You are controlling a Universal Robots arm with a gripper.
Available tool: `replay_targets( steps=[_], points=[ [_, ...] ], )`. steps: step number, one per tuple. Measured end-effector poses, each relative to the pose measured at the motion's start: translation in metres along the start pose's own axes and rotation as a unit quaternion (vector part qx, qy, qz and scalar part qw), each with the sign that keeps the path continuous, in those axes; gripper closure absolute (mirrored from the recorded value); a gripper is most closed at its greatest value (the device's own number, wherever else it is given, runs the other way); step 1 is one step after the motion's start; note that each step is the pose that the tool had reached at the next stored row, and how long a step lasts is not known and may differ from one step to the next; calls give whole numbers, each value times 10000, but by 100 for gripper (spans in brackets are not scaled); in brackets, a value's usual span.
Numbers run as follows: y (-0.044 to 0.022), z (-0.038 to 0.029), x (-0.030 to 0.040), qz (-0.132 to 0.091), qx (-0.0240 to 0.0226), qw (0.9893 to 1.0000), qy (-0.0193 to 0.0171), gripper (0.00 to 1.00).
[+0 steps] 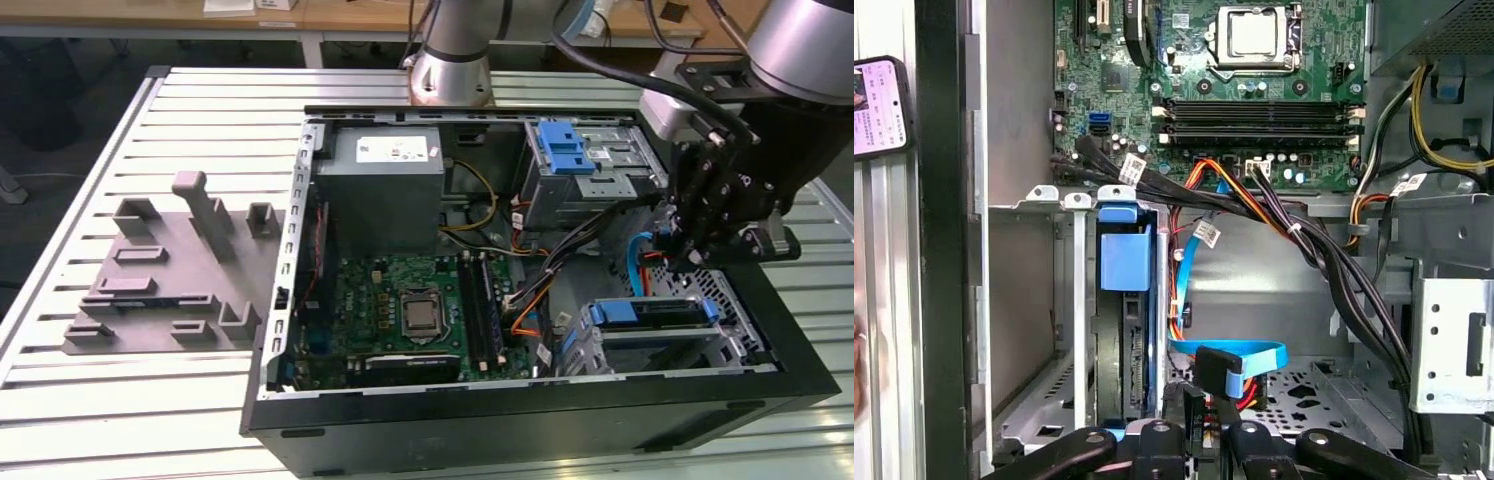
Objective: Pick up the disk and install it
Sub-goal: 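Insert the first disk wire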
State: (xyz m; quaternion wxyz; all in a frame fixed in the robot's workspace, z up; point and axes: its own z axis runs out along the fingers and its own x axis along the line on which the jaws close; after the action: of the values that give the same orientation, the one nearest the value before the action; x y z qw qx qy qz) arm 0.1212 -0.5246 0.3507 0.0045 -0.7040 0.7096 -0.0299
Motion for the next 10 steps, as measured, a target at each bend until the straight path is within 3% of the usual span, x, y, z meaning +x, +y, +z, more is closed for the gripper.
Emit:
replay_targets(
  steps=[3,5,7,10],
  points=[
    [1,8,-1,0,2,10000,18,75],
    [0,7,-1,0,2,10000,19,83],
    [-5,7,-2,0,-2,10000,19,84],
    [-8,11,-1,-1,-30,10000,18,84]
  ],
)
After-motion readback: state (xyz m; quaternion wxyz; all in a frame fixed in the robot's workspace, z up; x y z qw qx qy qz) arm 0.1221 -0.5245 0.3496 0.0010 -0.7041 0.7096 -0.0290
